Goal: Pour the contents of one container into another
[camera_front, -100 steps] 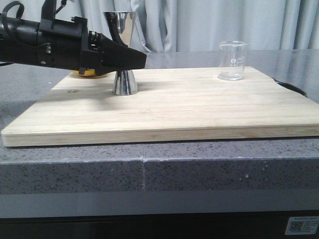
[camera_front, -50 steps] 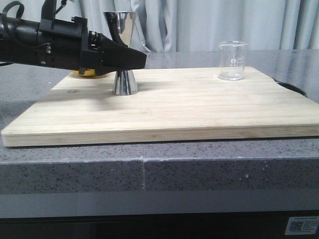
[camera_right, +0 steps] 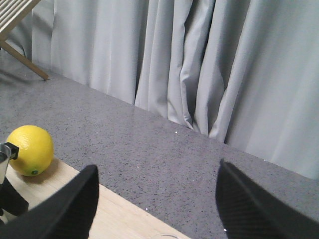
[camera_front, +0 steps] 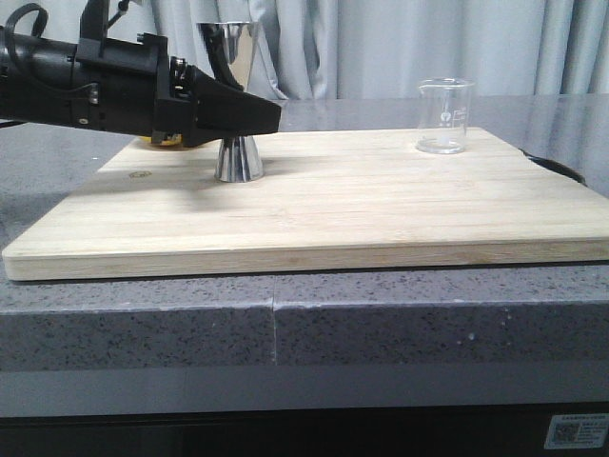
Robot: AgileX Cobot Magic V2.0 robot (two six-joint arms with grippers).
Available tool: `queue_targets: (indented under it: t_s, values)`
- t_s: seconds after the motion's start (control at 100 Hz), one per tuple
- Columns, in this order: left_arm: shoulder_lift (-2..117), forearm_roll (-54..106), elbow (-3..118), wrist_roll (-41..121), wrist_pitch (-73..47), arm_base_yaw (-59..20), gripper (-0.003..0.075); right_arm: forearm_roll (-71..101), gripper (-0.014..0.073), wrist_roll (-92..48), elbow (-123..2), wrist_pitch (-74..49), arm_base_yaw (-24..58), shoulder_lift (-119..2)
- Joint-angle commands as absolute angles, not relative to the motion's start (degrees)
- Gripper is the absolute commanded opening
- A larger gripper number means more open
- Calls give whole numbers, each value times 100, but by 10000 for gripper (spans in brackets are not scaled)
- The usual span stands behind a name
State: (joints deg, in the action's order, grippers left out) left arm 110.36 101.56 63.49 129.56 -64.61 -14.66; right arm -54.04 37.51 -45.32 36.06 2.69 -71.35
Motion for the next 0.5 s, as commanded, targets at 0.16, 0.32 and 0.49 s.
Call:
queue_targets:
  t_s: [0.16,0.32,0.49]
  values:
    - [10769,10451,6506,12949,-6807,-1448,367,-5261,448,3756,-4670,3926,233,-6952]
    - [10769,10451,6506,12949,-6807,-1448,456,-5261,448,3756,-4670,3926,233,-6952]
    - [10769,10462,6506,12758,-6797,-1448,496,-5261,448,3756,-4670,3926,233,-6952]
